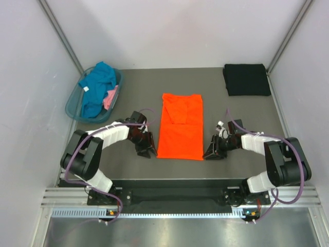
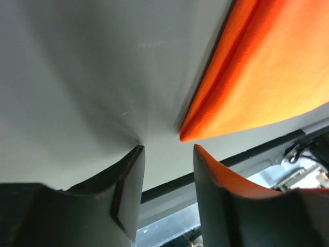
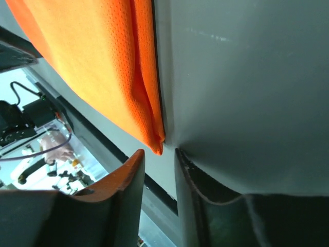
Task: Fold and stack the t-shirts
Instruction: Fold the tshirt
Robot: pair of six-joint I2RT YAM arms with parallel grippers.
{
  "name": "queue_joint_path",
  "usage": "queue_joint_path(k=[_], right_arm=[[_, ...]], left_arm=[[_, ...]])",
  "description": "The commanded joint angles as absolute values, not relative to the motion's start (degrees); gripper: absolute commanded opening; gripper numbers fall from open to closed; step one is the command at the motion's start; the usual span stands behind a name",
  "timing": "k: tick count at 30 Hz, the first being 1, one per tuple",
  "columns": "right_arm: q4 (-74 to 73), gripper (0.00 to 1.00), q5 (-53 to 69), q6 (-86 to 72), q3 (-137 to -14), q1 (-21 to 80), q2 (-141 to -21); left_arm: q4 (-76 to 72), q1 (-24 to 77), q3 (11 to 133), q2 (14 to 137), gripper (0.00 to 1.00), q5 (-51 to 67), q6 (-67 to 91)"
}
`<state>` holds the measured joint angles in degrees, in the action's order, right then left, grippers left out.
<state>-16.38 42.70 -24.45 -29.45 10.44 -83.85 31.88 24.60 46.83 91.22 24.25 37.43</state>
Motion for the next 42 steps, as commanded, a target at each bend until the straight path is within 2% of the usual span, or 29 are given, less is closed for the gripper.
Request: queue_joint_path(k=[1, 10, 33, 36, 39, 41, 42], right_arm=[[-18.81, 0.33, 38.06, -22.59, -31.81, 10.99, -82.26], [-17.67, 0.38, 38.14, -21.27, -36.47, 11.69, -88.5], [-8.44, 0.41, 37.44, -24.7, -30.94, 13.8, -91.75], [-5.72, 0.41, 37.97, -25.66, -30.76, 13.71, -93.07], [-2.73, 0.35, 39.2, -26.28, -30.41, 13.97, -94.13], [-0.54, 0.24, 41.29, -26.89, -29.8, 14.15, -93.96], [-0.44, 0.13, 41.48, -26.98, -29.45, 14.41, -93.0]], left_arm=[[35.42, 24.35, 51.32, 89.47, 0.49, 19.96, 34.2], [33.32, 24.34, 58.88, 99.84, 0.5, 21.7, 31.29], [24.79, 24.43, 50.63, 100.81, 0.45, 28.65, 35.15], [22.24, 24.43, 50.1, 101.25, 0.42, 28.47, 36.38], [17.5, 24.43, 48.52, 100.99, 0.3, 29.35, 37.97], [14.6, 24.43, 47.38, 100.02, 0.16, 29.18, 38.76], [14.15, 24.43, 46.76, 99.06, 0.11, 29.09, 38.85]])
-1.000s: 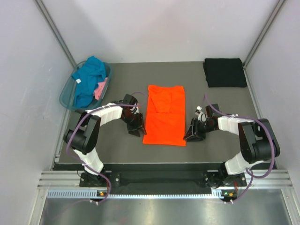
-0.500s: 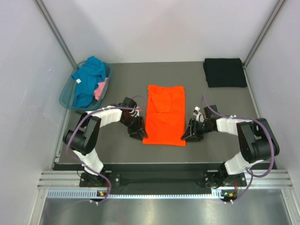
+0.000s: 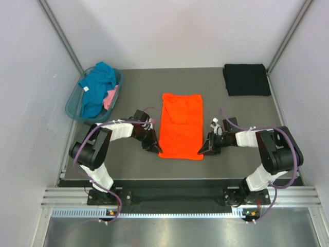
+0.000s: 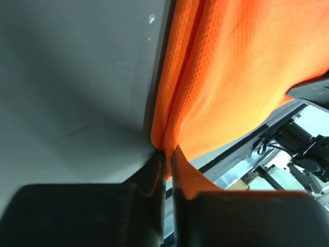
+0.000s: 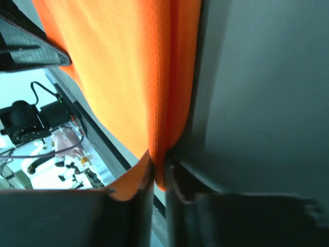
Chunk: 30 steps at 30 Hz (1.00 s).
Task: Fold and stack the t-shirts
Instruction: Fold the tshirt
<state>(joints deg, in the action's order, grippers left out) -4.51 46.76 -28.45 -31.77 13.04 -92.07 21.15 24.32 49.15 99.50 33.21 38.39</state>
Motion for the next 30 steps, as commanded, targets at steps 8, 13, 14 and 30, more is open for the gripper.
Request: queue_joint_path(k=[8, 13, 14, 30], right_arm=[[0.18, 0.0, 43.15, -27.25, -24.97, 15.29, -82.63], [-6.23, 0.0, 43.86, -27.51, -22.07, 15.47, -72.7], [-7.81, 0.0, 43.86, -27.86, -21.54, 15.64, -71.21], [-14.94, 0.0, 42.81, -34.37, -23.28, 16.79, -57.91]], left_arm=[[11.69, 24.61, 41.32, 89.75, 0.0, 27.77, 40.25], [14.58, 25.92, 36.48, 78.41, 0.0, 26.02, 42.18], [15.63, 26.62, 36.21, 76.83, 0.0, 25.84, 42.97], [25.57, 29.27, 43.15, 69.51, 0.0, 23.47, 45.27]])
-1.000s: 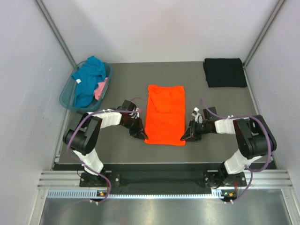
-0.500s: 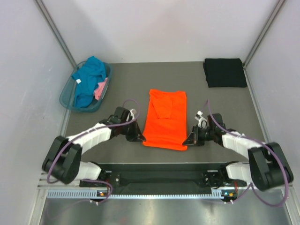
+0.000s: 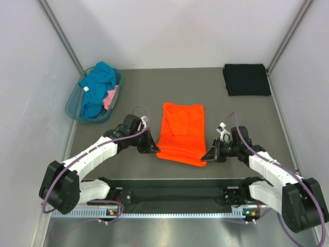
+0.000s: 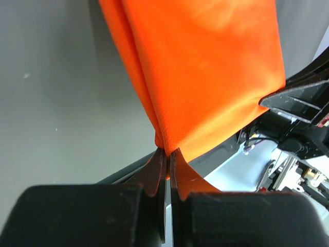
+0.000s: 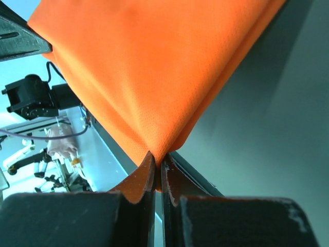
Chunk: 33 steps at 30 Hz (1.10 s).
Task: Fold and stack the t-shirts
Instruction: Fold the tshirt
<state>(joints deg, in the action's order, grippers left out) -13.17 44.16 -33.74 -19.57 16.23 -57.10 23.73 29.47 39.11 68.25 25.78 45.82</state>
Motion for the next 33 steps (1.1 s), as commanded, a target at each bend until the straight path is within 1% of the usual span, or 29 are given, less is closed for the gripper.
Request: queue_joint_path(k=[1, 7, 12, 16, 19, 22, 25, 33], right_arm=[[-15.81, 0.0, 42.72, -34.02, -23.73, 16.79, -58.62], [-18.02, 0.0, 41.84, -31.9, -23.82, 16.79, -63.72], [-19.07, 0.0, 40.78, -32.08, -25.22, 16.88, -64.68], [-19.6, 0.0, 39.47, -31.12, -27.33, 17.05, -63.99], [-18.72, 0.0, 38.32, -31.11, -29.61, 16.96, -62.76], [-19.07, 0.0, 36.74, -30.76, -34.09, 16.88, -63.8], [-19.68, 0.0, 35.6, -30.15, -39.8, 16.52, -67.66], [-21.36, 0.0, 36.65, -26.37, -55.01, 14.24, -84.79]], left_arm=[[25.92, 29.27, 43.33, 69.7, 0.0, 23.38, 45.18], [28.38, 29.27, 41.84, 72.68, 0.0, 23.82, 43.95], [29.35, 29.27, 39.99, 74.79, 0.0, 23.64, 43.33], [28.39, 29.27, 40.78, 73.57, 0.0, 23.29, 43.16], [28.91, 29.27, 44.55, 73.56, 0.0, 21.71, 42.02], [30.14, 29.18, 50.26, 76.46, 0.0, 20.22, 40.96], [30.5, 28.74, 55.97, 81.2, 0.0, 19.25, 39.38], [34.62, 24.97, 72.93, 97.9, 0.0, 20.48, 36.74]])
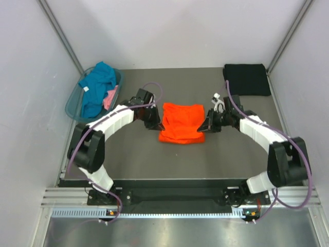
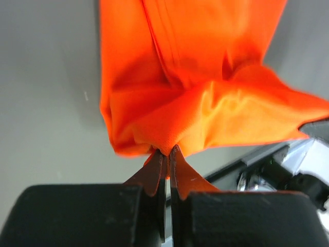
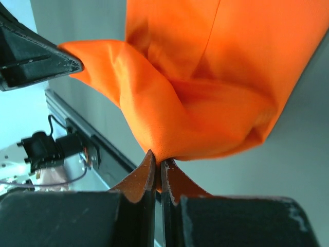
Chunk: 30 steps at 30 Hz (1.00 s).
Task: Fold and stack the t-shirts
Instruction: Fold the tshirt
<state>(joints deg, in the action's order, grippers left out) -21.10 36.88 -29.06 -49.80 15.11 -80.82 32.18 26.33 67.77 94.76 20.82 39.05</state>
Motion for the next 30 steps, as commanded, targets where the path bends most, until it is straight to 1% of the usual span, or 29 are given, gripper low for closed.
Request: queue_joint_path(k=[1, 5, 13, 25, 30], right_arm=[[-21.44, 0.0, 37.17, -26.02, -56.32, 13.63, -86.12], [-22.76, 0.0, 37.53, -24.7, -63.35, 12.22, -93.32], [-25.05, 0.0, 39.02, -24.0, -72.32, 9.41, -100.72], [-23.64, 0.0, 41.57, -24.08, -78.48, 7.3, -110.12], [-23.47, 0.0, 42.19, -24.35, -81.03, 6.77, -113.38]], left_arm=[[34.72, 24.18, 74.25, 98.95, 0.0, 20.65, 36.22], [35.59, 21.89, 82.15, 105.01, 0.0, 21.35, 34.98], [36.65, 20.04, 94.11, 114.24, 0.0, 24.96, 33.31], [36.38, 19.6, 107.74, 126.2, 0.0, 26.63, 33.92], [35.6, 18.72, 109.51, 128.84, 0.0, 27.33, 34.54]])
